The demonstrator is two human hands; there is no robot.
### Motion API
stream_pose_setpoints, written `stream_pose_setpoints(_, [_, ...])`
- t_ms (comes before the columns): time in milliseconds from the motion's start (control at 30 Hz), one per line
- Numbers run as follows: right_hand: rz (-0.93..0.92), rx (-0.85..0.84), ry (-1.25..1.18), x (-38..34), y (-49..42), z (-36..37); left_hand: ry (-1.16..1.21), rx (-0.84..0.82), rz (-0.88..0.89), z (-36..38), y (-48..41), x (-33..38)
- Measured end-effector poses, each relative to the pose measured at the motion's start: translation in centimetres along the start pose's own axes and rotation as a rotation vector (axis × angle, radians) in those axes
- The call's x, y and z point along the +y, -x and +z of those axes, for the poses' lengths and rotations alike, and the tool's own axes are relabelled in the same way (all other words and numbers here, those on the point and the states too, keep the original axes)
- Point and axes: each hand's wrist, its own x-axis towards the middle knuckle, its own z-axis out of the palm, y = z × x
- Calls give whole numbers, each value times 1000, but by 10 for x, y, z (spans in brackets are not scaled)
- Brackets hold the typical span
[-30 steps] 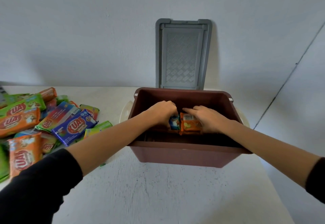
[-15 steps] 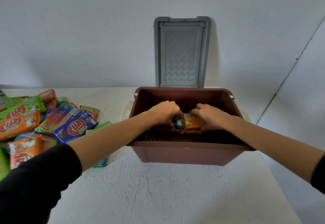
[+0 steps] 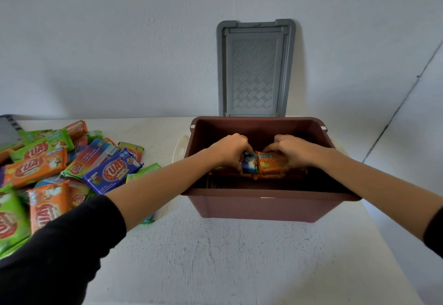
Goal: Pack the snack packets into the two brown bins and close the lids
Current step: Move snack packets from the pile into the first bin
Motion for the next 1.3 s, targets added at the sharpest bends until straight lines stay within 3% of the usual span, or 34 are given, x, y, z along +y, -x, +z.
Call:
stream_pose_setpoints(200, [36,77,-125,-4,8,-9,194,-11,-12,-10,1,-5])
stream_pose_setpoints(333, [71,298,-297,-16,8,-36,422,283,-73,-44,18,-17])
stream_pose_setpoints(500, [-26,491,-480,-75,-14,-78,410,549,-237,-81,73,-59])
stream_pose_setpoints(600, [-141,486,-526,-130,-34,-93,392,565,-471,-73,122,-94])
stream_pose_setpoints(800, [-319,378,-497,-235,-66,-87,319,429,-1027,-8,226,-145])
stream_pose_setpoints(933, [-328,175,-329,-283,-77,-50,301,340,-1322,39,263,-138])
stream_pose_setpoints(1000, [-263,34,-229,-294,-82,-35,289,388,-1378,51,266,-129])
stream_pose_setpoints(1067, [-212,5,-207,-298,-88,-23,282,417,-1407,58,269,-123])
stream_pose_setpoints(1167, [-209,47,-187,-302,-91,-1,320,392,-1421,66,274,-117])
stream_pose_setpoints(1300, [-246,172,-251,-307,-82,16,304,488,-1386,71,282,-110])
